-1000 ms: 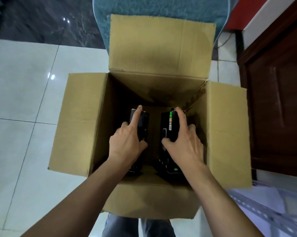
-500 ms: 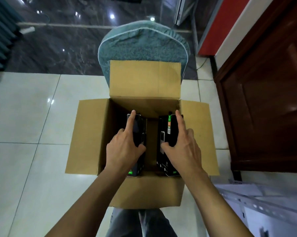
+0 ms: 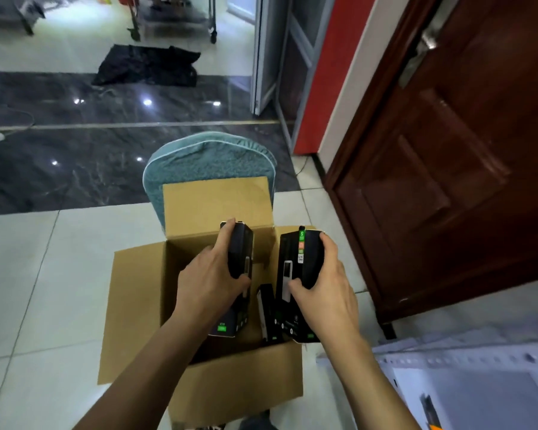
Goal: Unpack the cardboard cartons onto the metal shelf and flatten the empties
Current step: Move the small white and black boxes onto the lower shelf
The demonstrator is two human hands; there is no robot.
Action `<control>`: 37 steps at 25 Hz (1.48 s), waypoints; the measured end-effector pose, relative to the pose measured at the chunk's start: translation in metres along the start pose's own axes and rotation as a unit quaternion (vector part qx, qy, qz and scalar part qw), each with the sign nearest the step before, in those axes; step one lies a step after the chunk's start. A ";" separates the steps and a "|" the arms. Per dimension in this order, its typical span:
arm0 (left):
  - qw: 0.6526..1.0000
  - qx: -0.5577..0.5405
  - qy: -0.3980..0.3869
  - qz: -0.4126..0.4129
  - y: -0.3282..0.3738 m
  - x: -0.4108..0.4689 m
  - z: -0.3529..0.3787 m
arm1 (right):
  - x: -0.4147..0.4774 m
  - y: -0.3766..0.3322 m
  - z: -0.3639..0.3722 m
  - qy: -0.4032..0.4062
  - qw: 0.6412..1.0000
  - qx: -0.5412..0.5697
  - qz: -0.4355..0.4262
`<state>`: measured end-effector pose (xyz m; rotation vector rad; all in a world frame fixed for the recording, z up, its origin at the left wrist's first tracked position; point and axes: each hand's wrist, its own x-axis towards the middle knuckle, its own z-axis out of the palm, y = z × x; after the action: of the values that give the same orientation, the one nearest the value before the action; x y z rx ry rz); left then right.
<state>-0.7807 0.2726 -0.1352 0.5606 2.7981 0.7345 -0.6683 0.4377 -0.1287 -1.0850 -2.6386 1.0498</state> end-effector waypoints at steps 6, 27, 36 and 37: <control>0.998 -0.015 -0.033 0.050 0.026 -0.002 -0.033 | -0.036 -0.019 -0.029 0.073 0.996 -0.001 0.043; 0.925 -0.022 -0.135 0.355 0.118 -0.091 -0.042 | -0.212 0.002 -0.090 0.347 0.909 0.036 0.229; 0.874 -0.032 -0.188 0.446 0.167 -0.156 -0.018 | -0.292 0.040 -0.110 0.416 0.854 0.032 0.311; 0.868 -0.033 -0.190 0.458 0.173 -0.165 -0.016 | -0.302 0.045 -0.113 0.422 0.848 0.032 0.319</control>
<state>-0.5815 0.3381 -0.0191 1.8339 2.0231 0.7294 -0.3806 0.3273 -0.0242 -1.9083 -1.5555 0.4919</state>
